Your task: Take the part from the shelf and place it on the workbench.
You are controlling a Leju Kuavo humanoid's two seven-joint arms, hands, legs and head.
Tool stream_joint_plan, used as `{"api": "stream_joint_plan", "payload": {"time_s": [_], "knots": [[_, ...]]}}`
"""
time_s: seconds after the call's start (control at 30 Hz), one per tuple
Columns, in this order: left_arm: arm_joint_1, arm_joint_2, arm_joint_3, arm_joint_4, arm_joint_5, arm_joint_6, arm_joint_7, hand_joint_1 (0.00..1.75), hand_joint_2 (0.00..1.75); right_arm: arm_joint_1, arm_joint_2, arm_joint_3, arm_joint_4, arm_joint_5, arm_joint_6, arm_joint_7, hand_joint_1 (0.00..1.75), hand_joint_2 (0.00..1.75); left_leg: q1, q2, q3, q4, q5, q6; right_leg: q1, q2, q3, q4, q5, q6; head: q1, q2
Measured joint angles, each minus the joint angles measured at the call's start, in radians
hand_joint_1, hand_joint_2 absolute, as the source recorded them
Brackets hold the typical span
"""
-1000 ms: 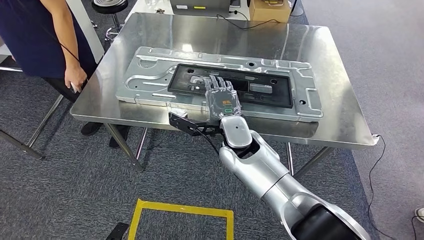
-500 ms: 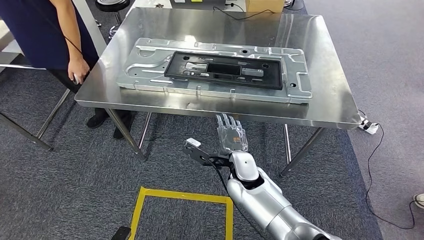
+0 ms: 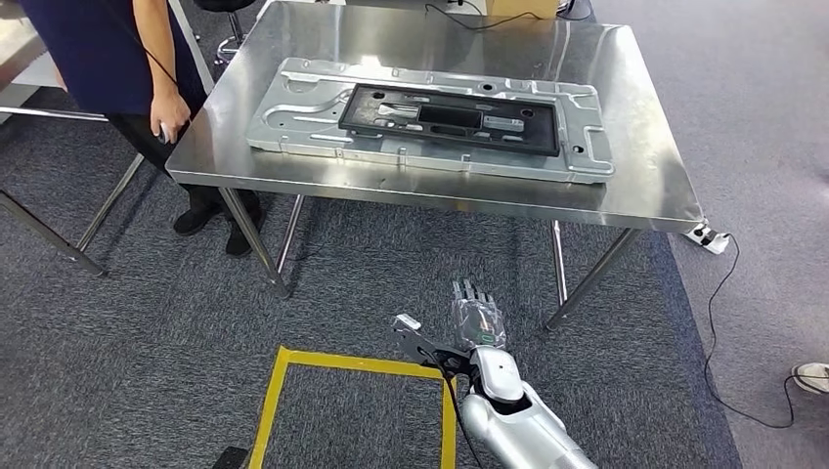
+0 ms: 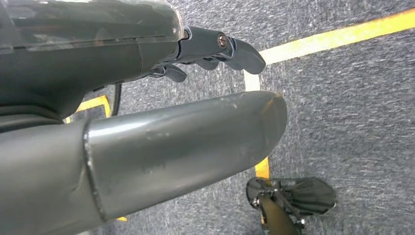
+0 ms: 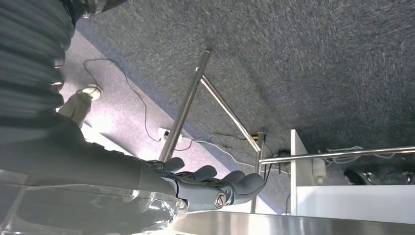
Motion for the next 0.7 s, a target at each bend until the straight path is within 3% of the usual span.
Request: {"api": "stream_joint_plan", "payload": {"time_s": [0.07, 0.13, 0.2, 0.3, 0.33, 0.37, 0.4, 0.47, 0.53, 0.63, 0.7], "knots": [[0.0, -0.003, 0.002, 0.0, 0.0, 0.0, 0.0, 0.0, 0.0, -0.001, 0.0, -0.001, 0.001, 0.0, 0.0, -0.002, 0.0, 1.75, 0.002, 0.001, -0.003, -0.004, 0.013, -0.013, 0.008, 0.001, 0.035, -0.065, -0.004, -0.01, 0.0, 0.0], [0.0, -0.002, 0.004, 0.0, 0.0, 0.0, -0.001, 0.0, 0.0, 0.0, -0.001, -0.002, 0.004, 0.0, 0.0, -0.002, 0.0, 1.75, 0.004, 0.0, -0.005, -0.008, 0.02, -0.026, 0.007, -0.001, 0.032, -0.076, 0.011, -0.017, 0.0, 0.0], [0.001, -0.002, 0.004, 0.0, 0.0, 0.0, -0.001, 0.0, 0.0, -0.001, -0.001, -0.002, 0.005, 0.0, 0.0, -0.003, 0.0, 1.75, 0.003, -0.002, -0.021, 0.026, -0.021, -0.035, 0.001, -0.004, 0.023, -0.089, 0.029, -0.029, 0.0, 0.0], [0.003, -0.002, 0.005, 0.0, 0.0, 0.003, -0.001, 0.0, 0.0, 0.016, -0.001, -0.012, 0.009, -0.005, -0.002, -0.004, 0.0, 1.75, 0.004, -0.004, -0.071, 0.199, -0.143, -0.043, 0.0, -0.008, -0.004, -0.09, 0.051, -0.038, -0.001, 0.0], [0.004, -0.001, 0.005, 0.0, 0.0, 0.004, -0.002, 0.0, 0.0, 0.031, -0.001, -0.02, 0.013, -0.009, -0.008, -0.007, 0.0, 1.75, 0.005, -0.004, -0.079, 0.247, -0.16, -0.046, 0.001, -0.009, -0.014, -0.087, 0.057, -0.037, 0.0, 0.0], [0.006, -0.001, 0.006, 0.0, 0.001, 0.006, -0.005, 0.0, 0.0, 0.05, -0.001, -0.031, 0.017, -0.014, -0.016, -0.013, 0.0, 1.75, 0.005, -0.003, -0.072, 0.264, -0.154, -0.048, 0.0, -0.01, -0.025, -0.083, 0.061, -0.036, -0.001, 0.0], [0.008, 0.0, 0.007, 0.0, 0.002, 0.009, -0.008, 0.0, 0.0, 0.071, -0.001, -0.045, 0.025, -0.023, -0.027, -0.023, 0.0, 1.75, 0.005, -0.003, -0.048, 0.246, -0.132, -0.05, 0.0, -0.011, -0.036, -0.077, 0.064, -0.033, -0.001, 0.0], [0.012, 0.002, 0.01, 0.0, 0.004, 0.015, -0.016, 0.0, 0.0, 0.121, -0.001, -0.087, 0.043, -0.058, -0.055, -0.055, 0.0, 0.87, 0.006, -0.004, 0.039, 0.125, -0.088, -0.049, -0.002, -0.012, -0.055, -0.061, 0.068, -0.027, -0.001, 0.0], [0.015, 0.003, 0.015, 0.0, 0.005, 0.021, -0.025, 0.0, 0.0, 0.173, -0.001, -0.146, 0.075, -0.12, -0.083, -0.102, 0.0, 0.0, 0.003, -0.009, 0.106, 0.017, -0.086, -0.043, 0.001, -0.013, -0.071, -0.045, 0.071, -0.018, -0.001, 0.0], [0.021, 0.003, 0.027, 0.0, 0.008, 0.028, -0.035, 0.0, 0.0, 0.248, -0.001, -0.247, 0.154, -0.257, -0.086, -0.162, 0.0, 0.0, 0.001, -0.012, 0.113, -0.013, -0.092, -0.022, 0.004, -0.014, -0.078, -0.038, 0.08, -0.002, 0.0, 0.0], [0.025, 0.002, 0.037, 0.0, 0.019, 0.04, -0.044, 0.0, 0.0, 0.302, 0.002, -0.358, 0.223, -0.444, 0.008, -0.126, 0.0, 0.0, 0.004, -0.01, 0.109, -0.018, -0.082, -0.004, 0.0, -0.009, -0.09, -0.008, 0.051, 0.009, 0.0, 0.0]]}}
